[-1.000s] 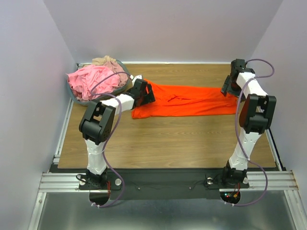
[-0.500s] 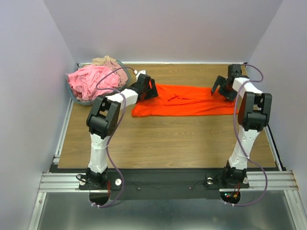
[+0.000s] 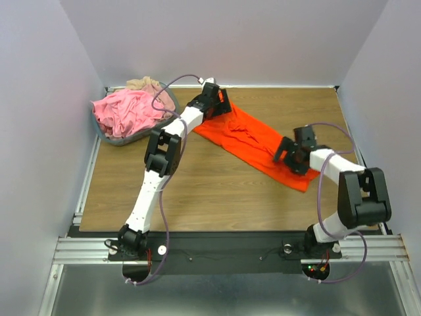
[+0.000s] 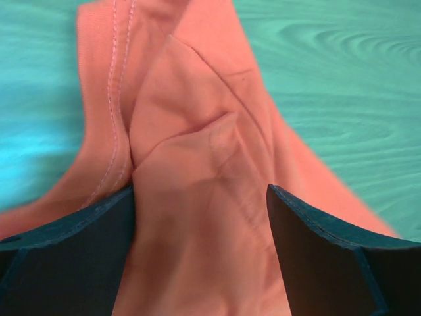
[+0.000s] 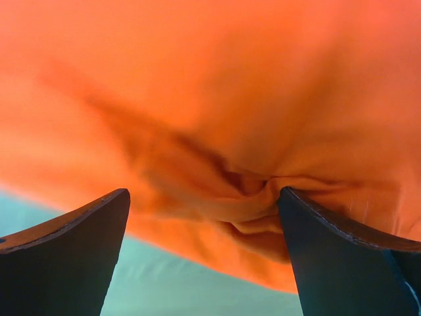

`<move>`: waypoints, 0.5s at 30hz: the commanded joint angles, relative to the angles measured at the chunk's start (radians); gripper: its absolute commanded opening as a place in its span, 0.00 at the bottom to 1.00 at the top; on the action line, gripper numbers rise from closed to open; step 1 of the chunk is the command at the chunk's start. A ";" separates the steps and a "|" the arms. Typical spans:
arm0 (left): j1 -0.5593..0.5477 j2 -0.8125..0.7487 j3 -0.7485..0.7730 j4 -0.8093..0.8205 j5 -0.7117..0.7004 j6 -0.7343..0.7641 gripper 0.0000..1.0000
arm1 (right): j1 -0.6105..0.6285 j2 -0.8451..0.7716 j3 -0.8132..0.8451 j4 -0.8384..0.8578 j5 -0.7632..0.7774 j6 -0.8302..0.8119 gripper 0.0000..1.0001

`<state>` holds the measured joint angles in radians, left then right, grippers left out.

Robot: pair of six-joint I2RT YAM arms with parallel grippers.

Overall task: Fold and stack the t-shirts
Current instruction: Fold the tshirt

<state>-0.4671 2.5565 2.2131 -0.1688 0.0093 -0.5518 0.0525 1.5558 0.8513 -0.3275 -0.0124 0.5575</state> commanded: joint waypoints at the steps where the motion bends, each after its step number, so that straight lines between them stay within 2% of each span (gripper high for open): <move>1: -0.036 0.090 0.164 -0.046 0.092 -0.071 0.99 | 0.275 -0.086 -0.206 -0.013 -0.072 0.195 1.00; 2: -0.039 0.103 0.175 -0.026 0.104 -0.083 0.99 | 0.326 -0.108 -0.240 -0.001 -0.089 0.220 1.00; 3: -0.045 0.123 0.186 0.001 0.119 -0.112 0.99 | 0.434 -0.146 -0.267 0.025 -0.109 0.290 1.00; 5: -0.051 0.139 0.191 0.024 0.138 -0.138 0.99 | 0.539 -0.184 -0.326 0.056 -0.142 0.335 1.00; 6: -0.054 0.145 0.192 0.031 0.135 -0.149 0.99 | 0.647 -0.192 -0.337 0.076 -0.155 0.370 1.00; 8: -0.067 0.159 0.192 0.035 0.114 -0.181 0.99 | 0.751 -0.186 -0.322 0.137 -0.196 0.363 1.00; 9: -0.071 0.163 0.189 0.041 0.112 -0.192 0.99 | 0.846 -0.177 -0.299 0.140 -0.199 0.340 1.00; 11: -0.080 0.177 0.189 0.058 0.109 -0.227 0.99 | 0.924 -0.137 -0.240 0.140 -0.230 0.291 1.00; 12: -0.084 0.185 0.195 0.064 0.110 -0.240 0.99 | 0.976 -0.126 -0.226 0.142 -0.300 0.250 1.00; 15: -0.087 0.189 0.198 0.075 0.104 -0.272 0.99 | 1.082 -0.111 -0.181 0.143 -0.386 0.204 1.00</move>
<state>-0.5400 2.7014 2.3886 -0.0513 0.0975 -0.7601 1.0195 1.4128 0.6468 -0.1192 -0.2314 0.8165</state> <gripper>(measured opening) 0.985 0.995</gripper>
